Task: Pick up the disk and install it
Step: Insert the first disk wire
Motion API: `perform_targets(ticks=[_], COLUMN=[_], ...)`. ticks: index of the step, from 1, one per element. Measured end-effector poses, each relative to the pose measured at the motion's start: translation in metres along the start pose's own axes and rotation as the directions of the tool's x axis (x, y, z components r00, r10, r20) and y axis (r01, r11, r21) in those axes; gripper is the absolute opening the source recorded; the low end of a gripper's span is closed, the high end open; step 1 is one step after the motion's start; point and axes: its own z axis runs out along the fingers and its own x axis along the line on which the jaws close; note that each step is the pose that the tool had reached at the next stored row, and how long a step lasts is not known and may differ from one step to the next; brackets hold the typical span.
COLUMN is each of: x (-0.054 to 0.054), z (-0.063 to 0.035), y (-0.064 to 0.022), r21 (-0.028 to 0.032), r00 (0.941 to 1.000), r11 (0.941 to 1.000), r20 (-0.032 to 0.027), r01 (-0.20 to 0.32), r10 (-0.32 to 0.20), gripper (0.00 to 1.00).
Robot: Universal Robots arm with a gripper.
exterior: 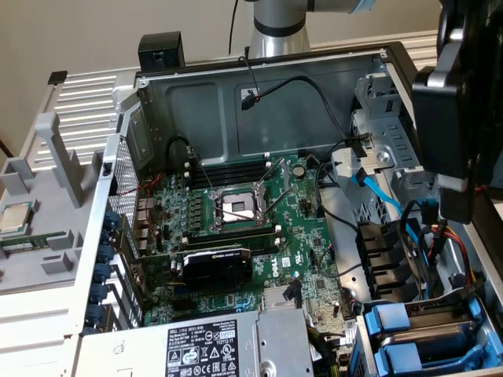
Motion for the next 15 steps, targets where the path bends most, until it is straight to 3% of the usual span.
perform_targets(ticks=[11, 15], x=[0.0002, 0.0018], z=[0.0, -0.0004], y=[0.0001, 0.0012], r21=[0.0002, 0.0064], r00=[1.0, 0.9996], r11=[1.0, 0.9997], r20=[0.0002, 0.0134], r01=[0.0, 0.024], r10=[0.0, -0.024], gripper=[0.52, 0.52])
